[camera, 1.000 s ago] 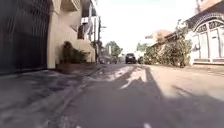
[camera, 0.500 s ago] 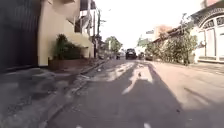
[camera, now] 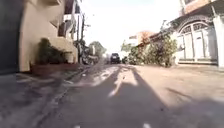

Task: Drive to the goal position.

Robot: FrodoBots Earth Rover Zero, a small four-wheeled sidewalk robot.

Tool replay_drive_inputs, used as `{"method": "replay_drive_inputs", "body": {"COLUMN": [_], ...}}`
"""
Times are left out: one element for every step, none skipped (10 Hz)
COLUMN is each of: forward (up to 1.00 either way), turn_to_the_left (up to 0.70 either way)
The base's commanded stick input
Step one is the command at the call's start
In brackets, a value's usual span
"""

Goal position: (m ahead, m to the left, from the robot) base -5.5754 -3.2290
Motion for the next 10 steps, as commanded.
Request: {"method": "replay_drive_inputs", "body": {"forward": [0.00,0.00,0.00,0.00,0.00,0.00,0.00,0.00,0.00,0.00], "turn_to_the_left": [-1.00,-1.00,-1.00,-1.00,-1.00,-1.00,-1.00,-1.00,-1.00,-1.00]}}
